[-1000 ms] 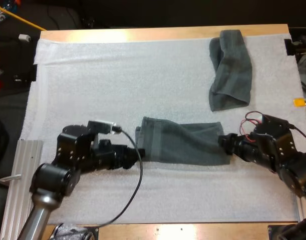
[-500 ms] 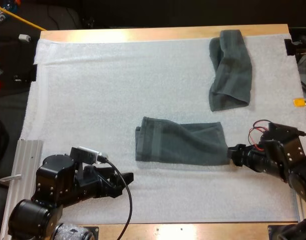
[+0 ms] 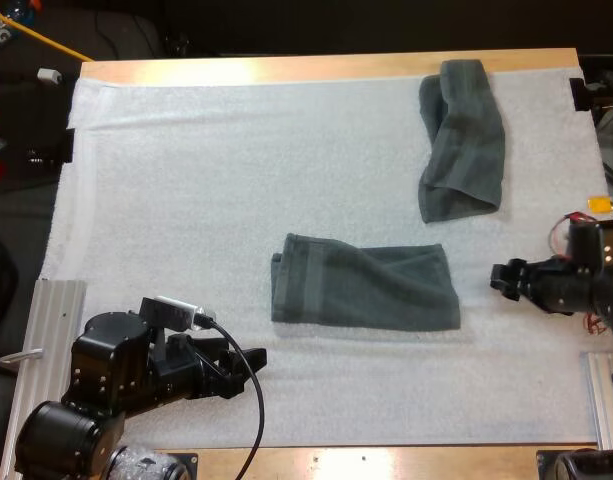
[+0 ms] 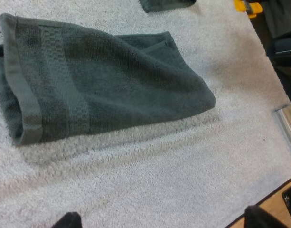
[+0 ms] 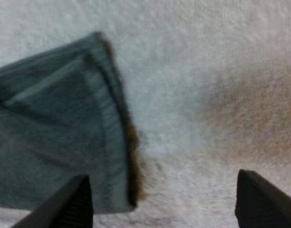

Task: Pick towel from pile, fold and stack

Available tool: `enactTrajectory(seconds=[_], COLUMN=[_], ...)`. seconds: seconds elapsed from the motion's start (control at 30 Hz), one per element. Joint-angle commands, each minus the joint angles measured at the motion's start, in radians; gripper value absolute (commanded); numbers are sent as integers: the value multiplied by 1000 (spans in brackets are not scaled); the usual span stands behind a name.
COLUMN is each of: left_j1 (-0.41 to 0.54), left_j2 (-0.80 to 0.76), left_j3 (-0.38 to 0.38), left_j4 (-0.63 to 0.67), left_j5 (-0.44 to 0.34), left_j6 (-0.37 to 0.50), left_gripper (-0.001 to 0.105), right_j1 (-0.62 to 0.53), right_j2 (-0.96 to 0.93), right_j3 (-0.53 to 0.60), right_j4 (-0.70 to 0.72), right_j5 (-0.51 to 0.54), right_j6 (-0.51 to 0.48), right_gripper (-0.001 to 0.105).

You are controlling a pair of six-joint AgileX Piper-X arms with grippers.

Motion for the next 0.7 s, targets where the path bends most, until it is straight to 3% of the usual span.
enactTrajectory(seconds=[0.0, 0.1, 0.37, 0.67], left_j1=[1, 1, 1, 1], left_j2=[-5, -5, -5, -5], left_j3=[1, 1, 1, 1], left_j4=[-3, -5, -55, -55], left_j5=[-9, -9, -9, -7], left_j6=[-8, -21, -84, -91], left_gripper=[66, 66, 66, 66], right_j1=[-21, -74, -83, -71], right_j2=[14, 91, 247, 384], right_j3=[-8, 0, 20, 20], right_j4=[-2, -27, -142, -262], right_j5=[-35, -120, -261, -362], right_j6=[-40, -77, -71, 5], right_gripper=[62, 62, 62, 62])
